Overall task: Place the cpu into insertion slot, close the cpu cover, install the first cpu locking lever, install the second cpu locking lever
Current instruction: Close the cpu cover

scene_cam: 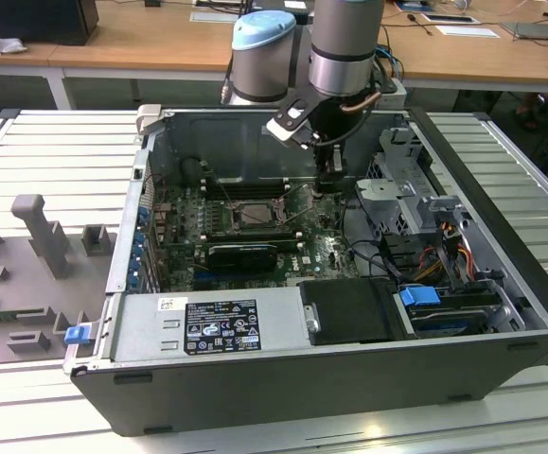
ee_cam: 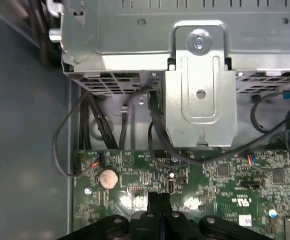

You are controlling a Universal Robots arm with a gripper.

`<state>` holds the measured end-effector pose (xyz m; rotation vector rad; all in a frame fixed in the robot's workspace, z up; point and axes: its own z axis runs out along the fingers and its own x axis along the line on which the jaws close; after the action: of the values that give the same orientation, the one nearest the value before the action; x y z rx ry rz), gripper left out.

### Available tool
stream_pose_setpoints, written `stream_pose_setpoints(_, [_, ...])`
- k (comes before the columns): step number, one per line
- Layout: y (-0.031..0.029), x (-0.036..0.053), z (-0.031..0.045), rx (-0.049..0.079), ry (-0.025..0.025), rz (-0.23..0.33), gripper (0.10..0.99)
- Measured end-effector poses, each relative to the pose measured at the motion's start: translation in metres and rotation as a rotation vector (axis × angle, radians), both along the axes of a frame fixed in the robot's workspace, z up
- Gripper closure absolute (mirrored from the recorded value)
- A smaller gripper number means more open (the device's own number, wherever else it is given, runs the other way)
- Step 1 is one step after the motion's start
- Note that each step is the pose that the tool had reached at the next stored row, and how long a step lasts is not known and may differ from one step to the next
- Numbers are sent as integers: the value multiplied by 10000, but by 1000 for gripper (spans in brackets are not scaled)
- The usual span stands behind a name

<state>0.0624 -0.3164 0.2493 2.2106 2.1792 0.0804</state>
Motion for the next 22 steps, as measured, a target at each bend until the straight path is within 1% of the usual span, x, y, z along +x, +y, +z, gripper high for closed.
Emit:
stream_pose_setpoints(1, [0,12,-32,1,8,2,980])
stream_pose_setpoints(2, [0,15,-48,1,24,3,980])
stream_pose_setpoints(3, [0,16,-53,0,83,3,980])
stream_pose_setpoints(4, [-1,16,-52,-1,207,2,980])
stream_pose_setpoints(5, [-1,16,-53,-1,368,2,980])
stream_pose_setpoints(7, [0,16,-40,-2,592,2,980])
stream_pose_setpoints(8, [0,11,-32,0,605,0,980])
stream_pose_setpoints(10, [1,-18,-30,4,604,3,980])
stream_pose_setpoints(11, [0,-54,-28,0,604,4,980])
stream_pose_setpoints(16, [0,-279,-28,0,595,3,980])
stream_pose_setpoints(17, [0,-348,-28,0,594,4,980])
stream_pose_setpoints(21, [0,-513,-28,0,590,2,980])
stream_pose_setpoints(22, [0,-588,-38,4,581,1,980])
